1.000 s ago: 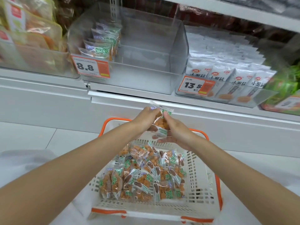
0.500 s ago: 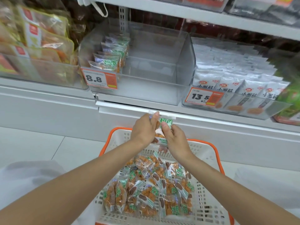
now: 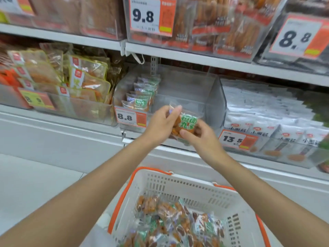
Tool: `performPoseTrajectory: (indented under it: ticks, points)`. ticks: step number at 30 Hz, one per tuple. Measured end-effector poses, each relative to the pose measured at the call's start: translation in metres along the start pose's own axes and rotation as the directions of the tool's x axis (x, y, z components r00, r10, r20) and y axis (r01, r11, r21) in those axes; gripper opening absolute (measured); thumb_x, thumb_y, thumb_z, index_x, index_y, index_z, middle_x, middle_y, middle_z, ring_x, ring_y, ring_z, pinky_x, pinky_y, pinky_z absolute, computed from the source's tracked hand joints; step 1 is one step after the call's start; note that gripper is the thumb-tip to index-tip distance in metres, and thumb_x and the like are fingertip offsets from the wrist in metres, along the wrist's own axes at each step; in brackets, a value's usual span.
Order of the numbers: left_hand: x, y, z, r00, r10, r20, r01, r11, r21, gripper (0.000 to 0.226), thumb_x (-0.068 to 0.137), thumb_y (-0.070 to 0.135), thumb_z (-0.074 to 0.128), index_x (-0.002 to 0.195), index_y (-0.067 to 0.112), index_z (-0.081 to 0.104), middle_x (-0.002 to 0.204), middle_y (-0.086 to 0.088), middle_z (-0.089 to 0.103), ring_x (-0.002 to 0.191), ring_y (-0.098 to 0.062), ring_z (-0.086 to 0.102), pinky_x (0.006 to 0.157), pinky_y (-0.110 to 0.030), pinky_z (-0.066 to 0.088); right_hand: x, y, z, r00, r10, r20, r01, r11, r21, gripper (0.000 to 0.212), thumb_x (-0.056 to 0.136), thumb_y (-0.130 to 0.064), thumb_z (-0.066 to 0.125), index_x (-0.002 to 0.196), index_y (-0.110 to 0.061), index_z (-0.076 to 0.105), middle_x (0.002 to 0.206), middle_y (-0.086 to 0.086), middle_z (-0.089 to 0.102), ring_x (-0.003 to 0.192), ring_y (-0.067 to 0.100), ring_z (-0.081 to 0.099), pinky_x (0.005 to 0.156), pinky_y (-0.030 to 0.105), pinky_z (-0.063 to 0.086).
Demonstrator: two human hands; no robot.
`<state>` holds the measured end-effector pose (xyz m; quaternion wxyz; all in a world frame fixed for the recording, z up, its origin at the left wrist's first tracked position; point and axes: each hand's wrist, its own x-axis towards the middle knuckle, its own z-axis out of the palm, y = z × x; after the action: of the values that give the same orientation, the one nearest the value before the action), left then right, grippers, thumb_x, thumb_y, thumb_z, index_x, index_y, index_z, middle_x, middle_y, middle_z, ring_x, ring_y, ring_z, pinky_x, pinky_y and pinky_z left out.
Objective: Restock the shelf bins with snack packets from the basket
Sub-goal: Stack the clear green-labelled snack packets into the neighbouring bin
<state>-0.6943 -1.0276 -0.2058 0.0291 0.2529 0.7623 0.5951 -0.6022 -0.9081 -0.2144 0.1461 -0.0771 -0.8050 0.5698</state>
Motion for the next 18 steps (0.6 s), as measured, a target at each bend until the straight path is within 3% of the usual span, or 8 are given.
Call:
performPoseTrajectory:
  ticks: [3, 5, 9, 12, 14, 16, 18]
  points:
    - [0.034, 0.023, -0.021, 0.999, 0.036, 0.011, -0.035, 0.997, -0.068, 0.035, 0.099, 0.04, 0.049, 0.083, 0.01, 0.058, 0.069, 0.006, 0.053, 0.062, -0.006, 0.051, 0.06, -0.021, 0.042, 0.035, -0.025, -0.002, 0.994, -0.094, -0.059, 0.093, 0.995, -0.026, 0.018, 0.09, -0.013, 0.067, 0.102, -0.022, 0.059, 0.094, -0.005, 0.069, 0.085, 0.01, 0.065, 0.078, 0.033, 0.052]
    - [0.057, 0.028, -0.03, 0.996, 0.072, 0.05, -0.07, 0.997, -0.03, 0.028, 0.098, 0.035, 0.054, 0.089, 0.009, 0.061, 0.074, 0.004, 0.06, 0.065, -0.005, 0.056, 0.06, -0.019, 0.046, 0.061, -0.031, -0.003, 0.99, -0.115, -0.079, 0.111, 0.992, -0.053, 0.017, 0.09, -0.015, 0.067, 0.102, -0.024, 0.058, 0.094, -0.008, 0.068, 0.084, 0.006, 0.065, 0.078, 0.029, 0.051]
    - [0.105, 0.012, -0.039, 0.994, 0.061, 0.086, -0.066, 0.996, 0.067, 0.014, 0.094, 0.021, 0.063, 0.096, 0.009, 0.069, 0.087, -0.003, 0.07, 0.072, -0.007, 0.062, 0.069, -0.02, 0.05, 0.12, -0.017, 0.0, 0.993, -0.082, -0.083, 0.067, 0.983, -0.171, 0.022, 0.09, -0.019, 0.067, 0.11, -0.023, 0.058, 0.1, -0.006, 0.067, 0.094, 0.014, 0.065, 0.085, 0.031, 0.051]
    - [0.15, -0.009, -0.036, 0.998, -0.007, 0.058, -0.005, 0.977, 0.213, 0.019, 0.091, 0.027, 0.067, 0.094, 0.009, 0.071, 0.089, -0.007, 0.071, 0.079, -0.018, 0.064, 0.077, -0.029, 0.051, 0.176, 0.003, 0.01, 0.994, 0.016, -0.11, -0.031, 0.99, -0.141, 0.026, 0.089, -0.018, 0.07, 0.113, -0.014, 0.061, 0.096, -0.003, 0.067, 0.091, 0.018, 0.065, 0.069, 0.021, 0.049]
    - [0.179, -0.019, -0.033, 0.999, -0.043, -0.003, 0.041, 0.929, 0.368, 0.027, 0.089, 0.028, 0.068, 0.103, 0.005, 0.069, 0.099, -0.01, 0.07, 0.091, -0.026, 0.065, 0.083, -0.035, 0.053, 0.216, 0.017, 0.018, 0.985, 0.083, -0.15, -0.104, 0.986, -0.134, 0.039, 0.084, -0.023, 0.075, 0.119, -0.01, 0.062, 0.103, 0.001, 0.067, 0.097, 0.02, 0.066, 0.062, 0.018, 0.044]
    - [0.202, -0.032, -0.033, 0.998, -0.04, -0.045, 0.057, 0.868, 0.494, 0.033, 0.094, 0.023, 0.06, 0.123, 0.007, 0.06, 0.118, -0.011, 0.065, 0.108, -0.028, 0.061, 0.092, -0.035, 0.048, 0.256, 0.037, 0.024, 0.973, 0.11, -0.204, -0.15, 0.97, -0.191, 0.046, 0.077, -0.036, 0.081, 0.113, -0.012, 0.065, 0.106, 0.002, 0.07, 0.094, 0.021, 0.067, 0.063, 0.024, 0.043]
    - [0.223, -0.048, -0.037, 0.999, 0.001, 0.032, -0.021, 0.766, 0.642, 0.038, 0.099, 0.02, 0.046, 0.137, 0.015, 0.05, 0.134, -0.011, 0.057, 0.12, -0.029, 0.055, 0.096, -0.033, 0.043, 0.288, 0.058, 0.027, 0.969, 0.11, -0.222, -0.155, 0.969, -0.194, 0.043, 0.075, -0.038, 0.082, 0.101, -0.009, 0.064, 0.098, 0.005, 0.069, 0.088, 0.022, 0.065, 0.064, 0.029, 0.047]
